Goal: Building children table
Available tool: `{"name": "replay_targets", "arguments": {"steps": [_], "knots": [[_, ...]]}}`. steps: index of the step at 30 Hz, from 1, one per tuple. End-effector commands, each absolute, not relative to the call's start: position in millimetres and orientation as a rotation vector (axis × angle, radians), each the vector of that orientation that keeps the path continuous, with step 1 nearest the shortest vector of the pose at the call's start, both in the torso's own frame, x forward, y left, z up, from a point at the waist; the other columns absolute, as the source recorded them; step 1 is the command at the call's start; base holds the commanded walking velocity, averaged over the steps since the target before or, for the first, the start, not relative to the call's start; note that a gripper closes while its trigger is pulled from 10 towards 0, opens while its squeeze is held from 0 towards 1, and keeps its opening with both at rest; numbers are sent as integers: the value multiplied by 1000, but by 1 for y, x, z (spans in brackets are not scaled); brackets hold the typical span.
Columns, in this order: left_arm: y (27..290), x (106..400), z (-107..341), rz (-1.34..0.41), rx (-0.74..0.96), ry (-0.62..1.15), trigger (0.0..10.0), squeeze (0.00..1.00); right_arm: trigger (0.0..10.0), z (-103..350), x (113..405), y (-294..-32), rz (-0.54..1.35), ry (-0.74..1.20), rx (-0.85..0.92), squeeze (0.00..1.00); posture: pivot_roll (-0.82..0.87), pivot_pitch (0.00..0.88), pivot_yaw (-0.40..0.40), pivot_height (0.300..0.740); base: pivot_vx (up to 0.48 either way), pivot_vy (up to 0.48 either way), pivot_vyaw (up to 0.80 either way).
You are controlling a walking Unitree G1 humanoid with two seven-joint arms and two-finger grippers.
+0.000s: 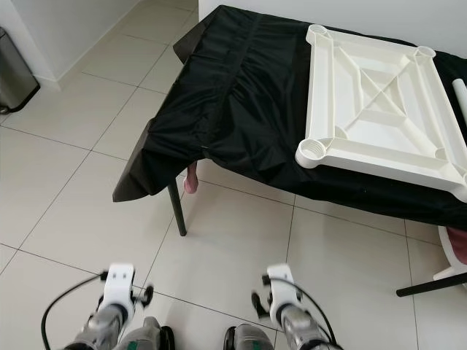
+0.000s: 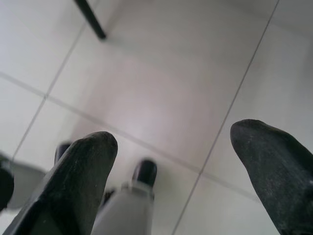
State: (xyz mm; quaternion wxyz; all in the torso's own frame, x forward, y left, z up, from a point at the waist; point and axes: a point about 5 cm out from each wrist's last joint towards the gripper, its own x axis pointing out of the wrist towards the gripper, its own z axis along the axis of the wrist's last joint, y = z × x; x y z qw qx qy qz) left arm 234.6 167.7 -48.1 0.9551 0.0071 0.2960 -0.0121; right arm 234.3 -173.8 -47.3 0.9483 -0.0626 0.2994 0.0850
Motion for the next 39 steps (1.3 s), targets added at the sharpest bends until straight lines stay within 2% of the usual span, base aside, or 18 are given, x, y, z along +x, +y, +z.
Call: {"name": "replay_targets", "arguments": {"steps": [1,8,11,15,16,19,20,22,24,29,30,32,37,39], "knots": [[168,231,-49,-1,-7,594,10000,0,10000,-48,232,-171,172,603,-96,0,83,119,-38,740,0,0,0],[168,255,-27,-1,5,442,10000,0,10000,-26,258,-161,203,449,-79,0,82,112,-45,740,0,0,0],[173,273,-3,-10,32,294,10000,0,10000,0,280,-153,242,289,-43,0,81,110,-48,740,0,0,0],[175,280,9,-15,61,224,10000,0,10000,13,289,-150,259,207,-36,0,79,109,-47,740,0,0,0],[177,284,22,-11,83,146,10000,0,10000,26,295,-148,278,129,-36,0,79,109,-47,740,0,0,0],[178,285,29,-6,88,108,10000,0,10000,32,297,-147,290,91,-42,0,79,109,-47,740,0,0,0],[178,283,46,3,92,21,10000,0,10000,52,301,-144,317,-35,-33,0,74,123,-43,740,0,0,0],[178,283,46,3,92,21,10000,0,10000,52,301,-144,317,-35,-33,0,74,123,-43,740,0,0,0],[177,277,74,24,96,-98,10000,0,10000,83,300,-141,341,-195,-18,0,75,126,-44,740,0,0,0],[178,275,91,40,102,-161,10000,0,10000,101,299,-142,340,-273,-13,0,78,128,-47,740,0,0,0],[179,275,115,50,103,-234,10000,0,10000,125,302,-143,332,-361,-18,0,80,131,-50,740,0,0,0],[179,275,115,50,103,-234,10000,0,10000,125,302,-143,332,-361,-18,0,80,131,-50,740,0,0,0],[182,273,160,54,113,-371,10000,0,10000,178,310,-144,299,-542,-16,0,88,138,-57,740,0,0,0],[182,272,169,51,118,-396,10000,0,10000,184,310,-145,295,-555,-11,0,92,136,-59,740,0,0,0]]}}
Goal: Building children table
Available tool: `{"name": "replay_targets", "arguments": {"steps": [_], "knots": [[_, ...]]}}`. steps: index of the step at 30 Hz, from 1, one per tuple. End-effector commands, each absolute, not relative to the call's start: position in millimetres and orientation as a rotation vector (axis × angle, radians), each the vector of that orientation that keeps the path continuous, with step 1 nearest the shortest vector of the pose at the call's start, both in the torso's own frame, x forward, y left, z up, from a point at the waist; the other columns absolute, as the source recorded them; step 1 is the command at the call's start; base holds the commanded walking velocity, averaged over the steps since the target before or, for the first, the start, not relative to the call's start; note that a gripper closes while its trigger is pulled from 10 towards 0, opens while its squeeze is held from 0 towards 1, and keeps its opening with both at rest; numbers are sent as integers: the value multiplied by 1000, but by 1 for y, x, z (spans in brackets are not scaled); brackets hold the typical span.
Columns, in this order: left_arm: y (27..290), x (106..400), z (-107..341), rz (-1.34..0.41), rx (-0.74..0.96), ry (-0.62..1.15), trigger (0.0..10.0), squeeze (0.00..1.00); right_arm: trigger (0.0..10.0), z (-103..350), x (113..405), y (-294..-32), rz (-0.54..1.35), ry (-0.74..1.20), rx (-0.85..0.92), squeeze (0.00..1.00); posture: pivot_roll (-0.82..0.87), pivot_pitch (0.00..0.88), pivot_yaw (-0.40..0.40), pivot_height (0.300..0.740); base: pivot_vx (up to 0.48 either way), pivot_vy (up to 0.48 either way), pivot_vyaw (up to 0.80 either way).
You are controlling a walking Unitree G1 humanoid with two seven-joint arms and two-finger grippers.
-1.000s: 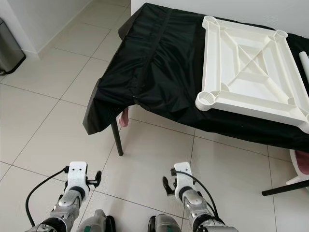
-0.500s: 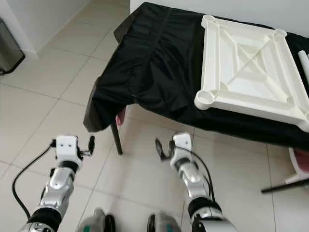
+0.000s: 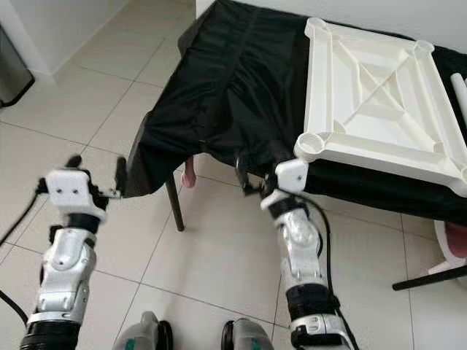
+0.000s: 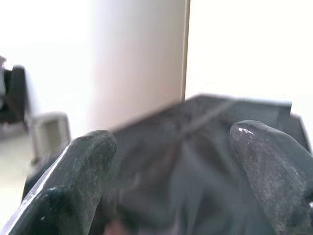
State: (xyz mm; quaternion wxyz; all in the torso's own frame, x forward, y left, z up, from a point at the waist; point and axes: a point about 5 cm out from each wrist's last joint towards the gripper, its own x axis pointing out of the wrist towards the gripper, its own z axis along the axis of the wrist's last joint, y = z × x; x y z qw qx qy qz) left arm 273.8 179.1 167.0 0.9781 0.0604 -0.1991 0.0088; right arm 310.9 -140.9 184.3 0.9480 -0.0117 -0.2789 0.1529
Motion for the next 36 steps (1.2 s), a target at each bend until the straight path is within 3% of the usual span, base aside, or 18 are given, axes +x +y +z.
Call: {"name": "replay_targets", "arguments": {"steps": [1,11,25,36], "knots": [[182,272,169,51,118,-396,10000,0,10000,184,310,-145,295,-555,-11,0,92,136,-59,740,0,0,0],[187,282,195,45,73,-396,10000,0,10000,202,323,-151,230,-541,-2,0,74,69,-50,740,0,0,0],[184,312,181,34,91,-244,10000,0,10000,195,324,-151,189,-473,-7,0,-10,21,17,740,0,0,0],[181,329,188,28,92,-229,10000,0,10000,182,332,-149,176,-421,-30,0,31,4,7,740,0,0,0]]}}
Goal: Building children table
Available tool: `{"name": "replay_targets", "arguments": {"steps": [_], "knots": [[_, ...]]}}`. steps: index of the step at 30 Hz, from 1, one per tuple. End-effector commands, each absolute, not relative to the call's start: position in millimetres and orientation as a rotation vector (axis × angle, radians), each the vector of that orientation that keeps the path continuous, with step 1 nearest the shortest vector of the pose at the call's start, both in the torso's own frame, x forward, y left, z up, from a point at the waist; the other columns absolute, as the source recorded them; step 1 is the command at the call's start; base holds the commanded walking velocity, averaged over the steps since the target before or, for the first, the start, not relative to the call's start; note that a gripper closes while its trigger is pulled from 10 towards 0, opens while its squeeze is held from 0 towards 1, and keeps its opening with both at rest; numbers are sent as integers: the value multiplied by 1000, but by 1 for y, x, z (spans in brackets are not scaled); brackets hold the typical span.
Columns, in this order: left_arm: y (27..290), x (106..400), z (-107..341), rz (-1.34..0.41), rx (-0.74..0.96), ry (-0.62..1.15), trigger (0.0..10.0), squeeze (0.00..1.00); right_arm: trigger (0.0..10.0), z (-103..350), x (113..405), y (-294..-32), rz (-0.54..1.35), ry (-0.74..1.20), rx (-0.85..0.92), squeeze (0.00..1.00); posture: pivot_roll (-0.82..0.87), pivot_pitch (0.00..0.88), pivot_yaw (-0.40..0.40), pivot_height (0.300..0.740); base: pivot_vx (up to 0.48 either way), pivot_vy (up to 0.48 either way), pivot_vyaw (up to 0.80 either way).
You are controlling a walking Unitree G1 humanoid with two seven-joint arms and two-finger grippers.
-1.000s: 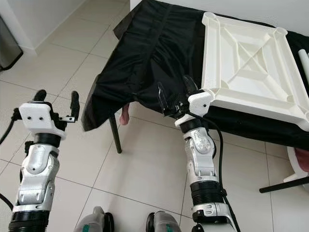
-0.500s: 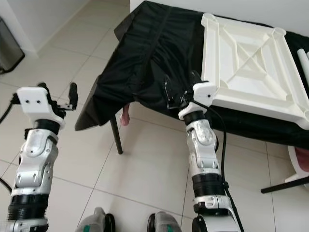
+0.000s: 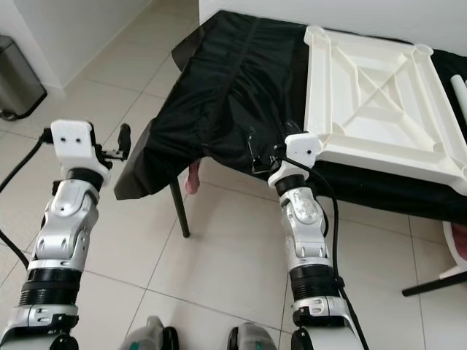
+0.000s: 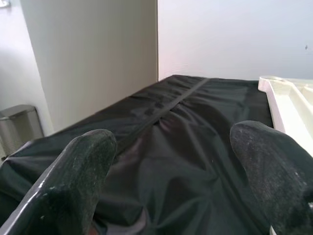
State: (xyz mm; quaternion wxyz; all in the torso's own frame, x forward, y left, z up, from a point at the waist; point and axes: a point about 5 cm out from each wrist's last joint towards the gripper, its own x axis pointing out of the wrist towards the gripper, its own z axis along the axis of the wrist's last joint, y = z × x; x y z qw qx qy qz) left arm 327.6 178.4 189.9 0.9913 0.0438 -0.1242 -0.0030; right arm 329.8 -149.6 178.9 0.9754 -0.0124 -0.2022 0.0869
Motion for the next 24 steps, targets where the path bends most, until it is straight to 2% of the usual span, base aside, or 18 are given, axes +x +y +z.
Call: {"name": "replay_targets", "arguments": {"steps": [1,9,10,16,24], "knots": [[181,330,187,28,80,-224,10000,0,10000,181,333,-146,178,-417,-23,0,27,11,9,740,0,0,0],[173,325,186,-8,34,-221,10000,0,10000,177,329,-143,184,-412,-44,0,16,50,-6,740,0,0,0],[176,314,188,-6,25,-236,10000,0,10000,178,322,-157,120,-424,-36,0,18,67,-10,740,0,0,0],[180,301,188,2,55,-253,10000,0,10000,177,315,-173,70,-428,-44,0,31,78,-14,740,0,0,0],[181,299,190,2,101,-275,10000,0,10000,183,317,-163,124,-456,-64,0,46,68,-31,740,0,0,0]]}}
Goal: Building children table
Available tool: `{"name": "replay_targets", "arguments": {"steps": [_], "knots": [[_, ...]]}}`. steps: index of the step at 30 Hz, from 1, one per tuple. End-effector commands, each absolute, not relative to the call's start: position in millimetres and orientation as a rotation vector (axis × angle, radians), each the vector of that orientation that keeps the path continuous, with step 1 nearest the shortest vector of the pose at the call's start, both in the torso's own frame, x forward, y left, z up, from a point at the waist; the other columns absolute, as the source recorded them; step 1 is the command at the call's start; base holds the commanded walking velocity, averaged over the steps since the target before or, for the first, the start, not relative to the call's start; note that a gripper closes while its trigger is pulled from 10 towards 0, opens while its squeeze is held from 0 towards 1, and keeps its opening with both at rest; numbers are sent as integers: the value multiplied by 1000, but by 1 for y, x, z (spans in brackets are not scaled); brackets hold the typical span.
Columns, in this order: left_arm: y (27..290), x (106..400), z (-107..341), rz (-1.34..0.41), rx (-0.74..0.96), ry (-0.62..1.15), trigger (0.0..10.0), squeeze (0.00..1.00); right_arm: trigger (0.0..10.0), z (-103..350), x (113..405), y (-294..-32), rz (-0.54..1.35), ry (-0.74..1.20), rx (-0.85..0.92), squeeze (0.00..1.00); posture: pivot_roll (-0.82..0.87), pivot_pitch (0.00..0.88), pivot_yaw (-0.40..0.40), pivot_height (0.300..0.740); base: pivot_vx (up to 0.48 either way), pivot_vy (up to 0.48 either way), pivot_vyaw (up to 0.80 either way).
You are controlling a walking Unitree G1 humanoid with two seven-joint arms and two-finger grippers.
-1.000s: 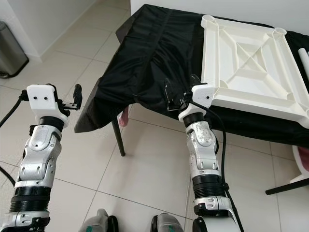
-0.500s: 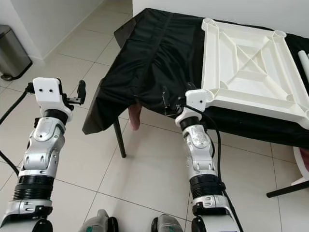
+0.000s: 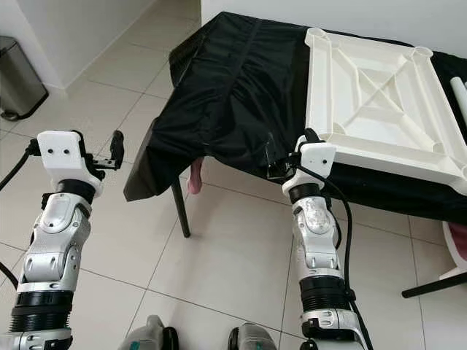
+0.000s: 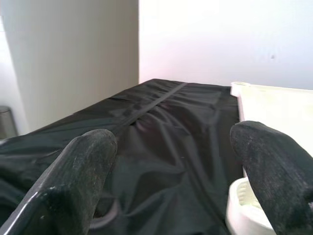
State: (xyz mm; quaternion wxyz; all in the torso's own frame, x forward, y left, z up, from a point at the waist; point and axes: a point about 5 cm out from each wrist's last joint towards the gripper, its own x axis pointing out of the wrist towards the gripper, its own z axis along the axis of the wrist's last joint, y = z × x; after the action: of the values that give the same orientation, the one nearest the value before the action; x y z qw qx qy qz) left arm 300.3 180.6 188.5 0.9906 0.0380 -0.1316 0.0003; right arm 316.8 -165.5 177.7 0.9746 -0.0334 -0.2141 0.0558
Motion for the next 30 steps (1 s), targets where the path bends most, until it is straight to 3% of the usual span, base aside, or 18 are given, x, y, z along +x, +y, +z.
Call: {"name": "replay_targets", "arguments": {"steps": [1,12,30], "knots": [[181,299,190,2,101,-275,10000,0,10000,183,317,-163,124,-456,-64,0,46,68,-31,740,0,0,0],[177,296,195,-27,121,-291,10000,0,10000,189,319,-156,156,-470,-76,0,51,55,-33,740,0,0,0],[180,299,201,-19,120,-306,10000,0,10000,189,318,-156,158,-472,-83,0,43,56,-29,740,0,-339,0]]}}
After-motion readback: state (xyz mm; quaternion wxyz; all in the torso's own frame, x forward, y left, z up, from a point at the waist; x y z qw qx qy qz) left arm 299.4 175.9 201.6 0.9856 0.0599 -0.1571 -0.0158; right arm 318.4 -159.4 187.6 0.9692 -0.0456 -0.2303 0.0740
